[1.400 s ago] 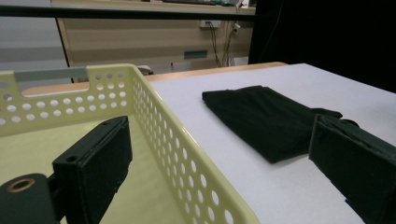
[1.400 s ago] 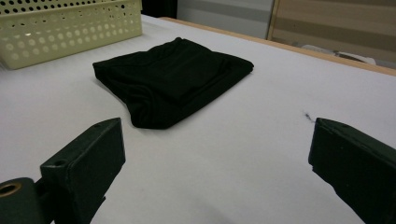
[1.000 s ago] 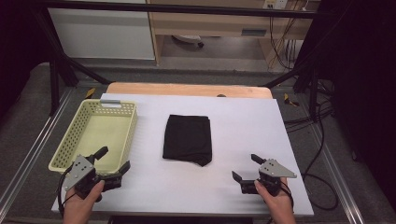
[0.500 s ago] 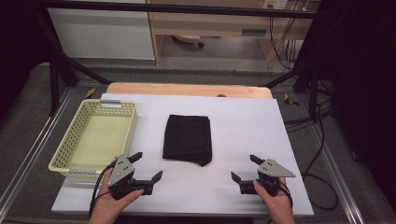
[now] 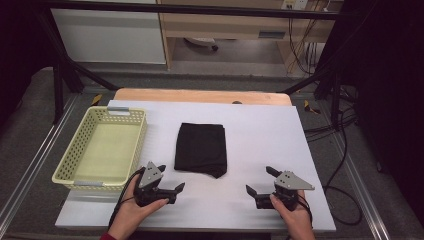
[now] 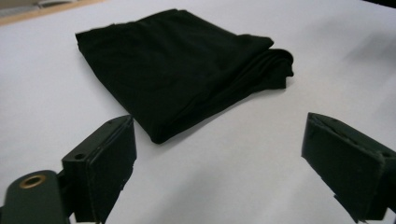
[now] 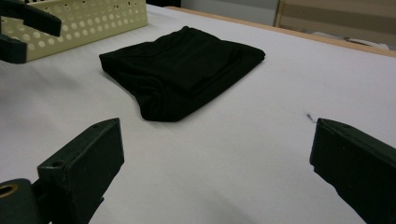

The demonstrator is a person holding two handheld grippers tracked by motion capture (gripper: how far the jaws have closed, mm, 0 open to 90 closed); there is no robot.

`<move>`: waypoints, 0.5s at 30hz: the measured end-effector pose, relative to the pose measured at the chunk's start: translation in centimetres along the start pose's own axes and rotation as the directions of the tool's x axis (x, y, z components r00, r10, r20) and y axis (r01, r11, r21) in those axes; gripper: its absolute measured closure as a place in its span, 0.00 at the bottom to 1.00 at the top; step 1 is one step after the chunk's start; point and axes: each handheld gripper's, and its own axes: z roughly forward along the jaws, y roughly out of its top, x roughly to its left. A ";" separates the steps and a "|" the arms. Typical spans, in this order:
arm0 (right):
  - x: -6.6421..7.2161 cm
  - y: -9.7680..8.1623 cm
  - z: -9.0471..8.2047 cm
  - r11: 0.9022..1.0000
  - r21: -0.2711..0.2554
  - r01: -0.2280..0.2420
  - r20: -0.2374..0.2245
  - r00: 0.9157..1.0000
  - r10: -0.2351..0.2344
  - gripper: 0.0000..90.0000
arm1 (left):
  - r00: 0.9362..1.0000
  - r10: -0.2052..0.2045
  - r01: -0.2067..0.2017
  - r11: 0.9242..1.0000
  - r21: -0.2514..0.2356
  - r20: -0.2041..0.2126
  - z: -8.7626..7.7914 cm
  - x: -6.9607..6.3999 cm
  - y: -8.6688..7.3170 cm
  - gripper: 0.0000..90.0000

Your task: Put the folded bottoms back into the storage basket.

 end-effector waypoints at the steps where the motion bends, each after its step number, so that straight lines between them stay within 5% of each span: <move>1: 0.0 0.0 0.0 1.000 0.000 0.000 0.000 1.000 0.000 0.04 | 1.000 0.000 0.000 1.000 0.013 -0.002 0.2 0.2 -0.1 0.14; 15: 0.1 0.0 0.1 1.000 0.002 -0.001 -0.005 1.000 0.001 0.03 | 1.000 0.011 -0.009 0.996 0.094 -0.020 2.3 0.7 -0.9 0.19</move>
